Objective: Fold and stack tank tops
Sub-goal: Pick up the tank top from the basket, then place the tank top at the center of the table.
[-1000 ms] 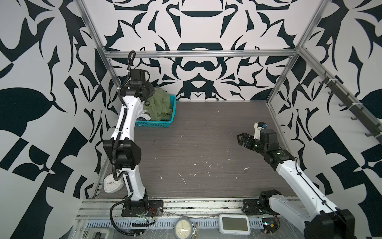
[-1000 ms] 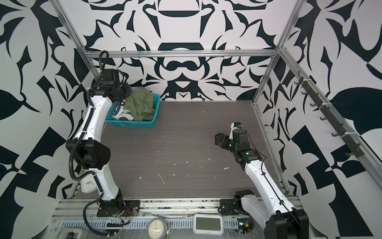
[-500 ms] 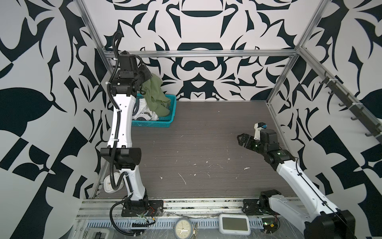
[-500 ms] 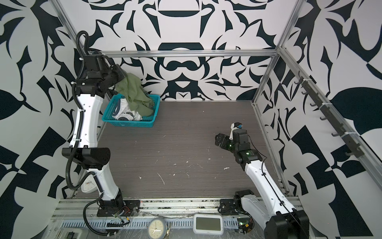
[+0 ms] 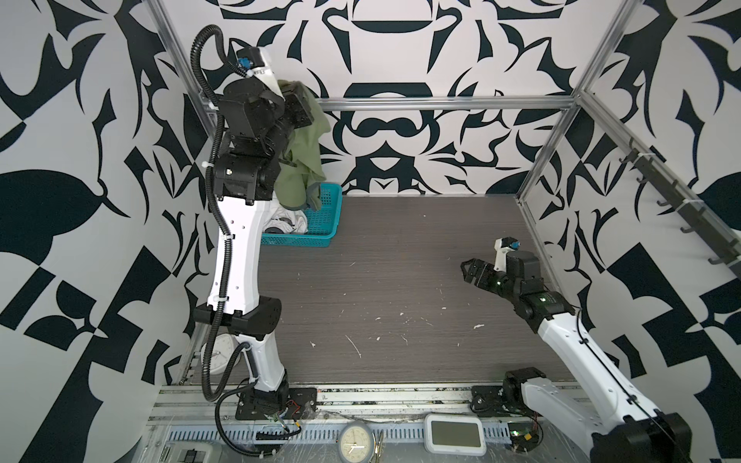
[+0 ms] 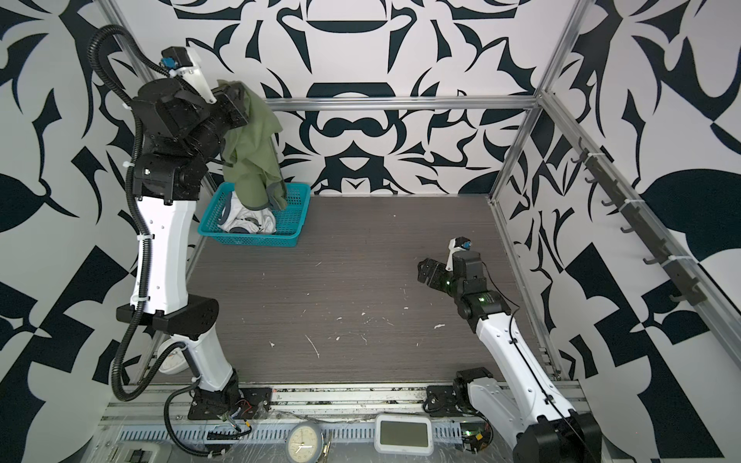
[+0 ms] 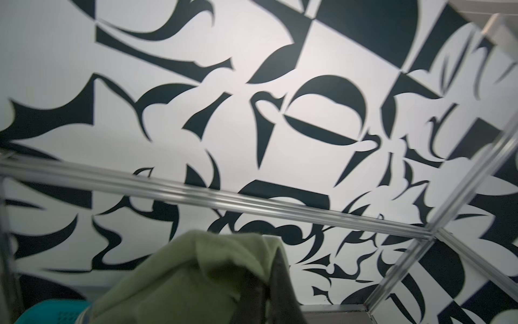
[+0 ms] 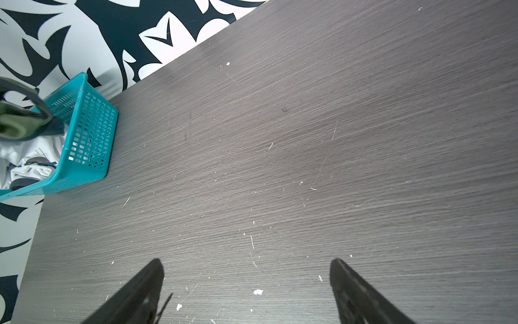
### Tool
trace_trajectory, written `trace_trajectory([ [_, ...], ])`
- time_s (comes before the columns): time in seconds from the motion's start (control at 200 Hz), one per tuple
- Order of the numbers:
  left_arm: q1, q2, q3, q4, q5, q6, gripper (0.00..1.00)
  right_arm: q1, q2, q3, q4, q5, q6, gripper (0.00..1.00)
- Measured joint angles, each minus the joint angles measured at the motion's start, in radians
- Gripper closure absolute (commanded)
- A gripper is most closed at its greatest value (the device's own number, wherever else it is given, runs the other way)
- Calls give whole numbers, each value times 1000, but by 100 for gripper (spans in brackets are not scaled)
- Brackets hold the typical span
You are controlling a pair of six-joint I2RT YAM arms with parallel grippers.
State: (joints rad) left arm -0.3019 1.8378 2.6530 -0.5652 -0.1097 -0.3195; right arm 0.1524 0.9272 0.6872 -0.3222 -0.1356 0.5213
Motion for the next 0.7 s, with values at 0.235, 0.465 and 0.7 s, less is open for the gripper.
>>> trace_trajectory([
  [0.235,-264,-53,-3,69,-38,140,100,0,-30,7,-26,11,-1,5],
  [0.465,-447,-146,-224,103,-97,188,100,0,-79,61,-64,32,-8,5],
  [0.7,-424,-320,-876,190,-258,45,100,0,-75,71,-81,35,-25,6],
])
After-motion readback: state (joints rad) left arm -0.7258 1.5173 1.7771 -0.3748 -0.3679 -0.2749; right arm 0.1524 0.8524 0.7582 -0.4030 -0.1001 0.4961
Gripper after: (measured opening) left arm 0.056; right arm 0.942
